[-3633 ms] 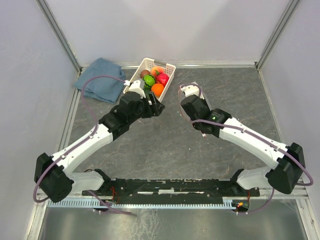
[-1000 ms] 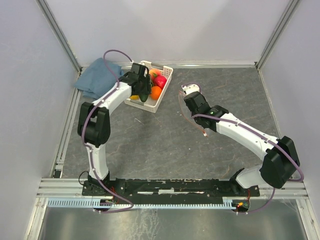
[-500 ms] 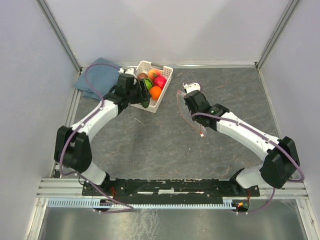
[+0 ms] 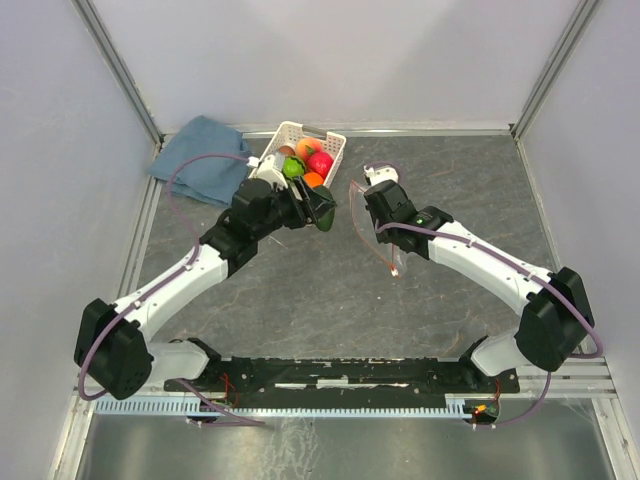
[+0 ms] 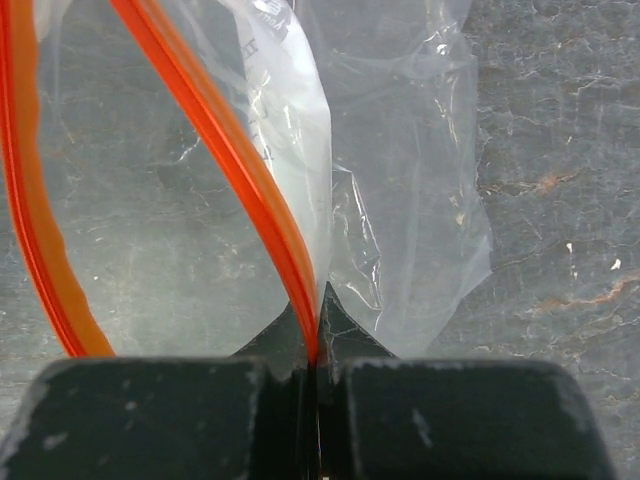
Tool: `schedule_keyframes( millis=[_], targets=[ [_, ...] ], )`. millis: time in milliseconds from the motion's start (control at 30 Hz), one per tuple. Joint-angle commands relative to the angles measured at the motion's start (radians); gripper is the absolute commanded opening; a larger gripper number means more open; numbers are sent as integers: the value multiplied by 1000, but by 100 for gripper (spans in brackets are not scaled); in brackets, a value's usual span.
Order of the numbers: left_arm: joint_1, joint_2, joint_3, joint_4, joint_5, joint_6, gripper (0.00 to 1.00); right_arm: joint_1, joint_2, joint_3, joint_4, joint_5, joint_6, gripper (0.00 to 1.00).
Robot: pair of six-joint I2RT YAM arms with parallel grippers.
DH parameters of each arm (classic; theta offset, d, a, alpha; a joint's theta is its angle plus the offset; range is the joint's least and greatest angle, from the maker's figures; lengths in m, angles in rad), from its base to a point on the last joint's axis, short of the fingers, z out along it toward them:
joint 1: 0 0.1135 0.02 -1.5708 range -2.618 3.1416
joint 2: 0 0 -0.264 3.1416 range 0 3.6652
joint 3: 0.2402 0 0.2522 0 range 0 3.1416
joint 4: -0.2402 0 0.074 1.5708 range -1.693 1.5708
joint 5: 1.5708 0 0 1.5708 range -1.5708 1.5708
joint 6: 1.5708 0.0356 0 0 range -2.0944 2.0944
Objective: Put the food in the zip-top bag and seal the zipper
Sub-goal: Place the fake fruit in the zipper food storage bag.
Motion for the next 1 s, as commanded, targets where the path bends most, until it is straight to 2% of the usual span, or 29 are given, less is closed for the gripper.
schedule_keyframes(
  millis=[0, 333, 667, 967],
  targets=[
    [-61, -59, -59, 209, -16, -117, 25, 5, -5, 47, 42, -31, 46, 2],
    [-152, 2, -74, 306, -71, -166, 25, 11, -24, 33, 74, -104, 97, 2],
    [-161, 85, -82, 339, -138, -184, 24, 16, -42, 18, 112, -174, 126, 2],
    [-163, 149, -45, 189, -248, -143, 24, 17, -80, 4, 134, -218, 130, 2]
  ],
)
